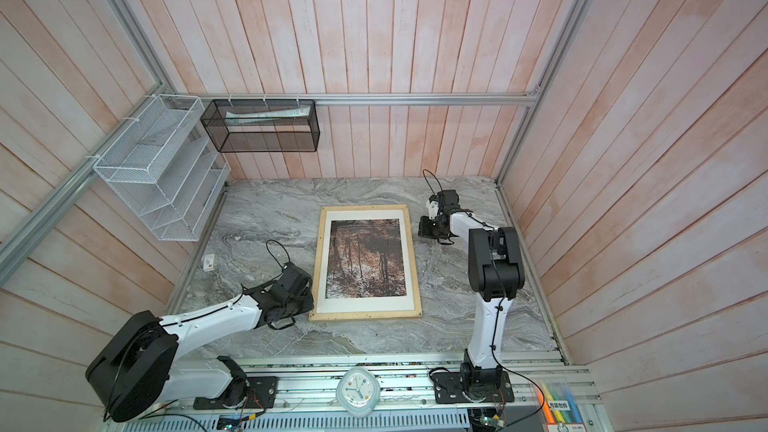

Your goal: Put the photo into the frame

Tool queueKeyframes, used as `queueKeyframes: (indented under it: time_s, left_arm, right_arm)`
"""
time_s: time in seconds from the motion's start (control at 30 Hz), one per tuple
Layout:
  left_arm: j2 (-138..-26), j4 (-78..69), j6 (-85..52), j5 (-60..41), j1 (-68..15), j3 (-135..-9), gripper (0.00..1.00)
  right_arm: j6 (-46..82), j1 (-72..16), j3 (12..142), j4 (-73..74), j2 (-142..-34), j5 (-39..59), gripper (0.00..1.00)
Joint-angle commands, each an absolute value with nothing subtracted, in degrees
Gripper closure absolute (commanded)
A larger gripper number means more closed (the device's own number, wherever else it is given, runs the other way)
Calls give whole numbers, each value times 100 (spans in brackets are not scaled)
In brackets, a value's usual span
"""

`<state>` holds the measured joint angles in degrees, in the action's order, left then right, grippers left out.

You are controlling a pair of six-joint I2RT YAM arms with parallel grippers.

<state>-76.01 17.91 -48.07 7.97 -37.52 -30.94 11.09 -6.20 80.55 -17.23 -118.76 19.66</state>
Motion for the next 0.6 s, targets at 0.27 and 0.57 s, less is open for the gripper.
queueKeyframes:
  time_s: [0.27,0.57]
  left_arm:
    - [-7834,1524,-5695,982,-4707,-2838,76]
    - [-8347,1248,-5941,1039,-5277,-3032,76]
  right_arm:
    - [1160,-803,8751,-1898,-12518,2274,98]
    - [1254,-1110,9311,-2000,-12871,2481,98]
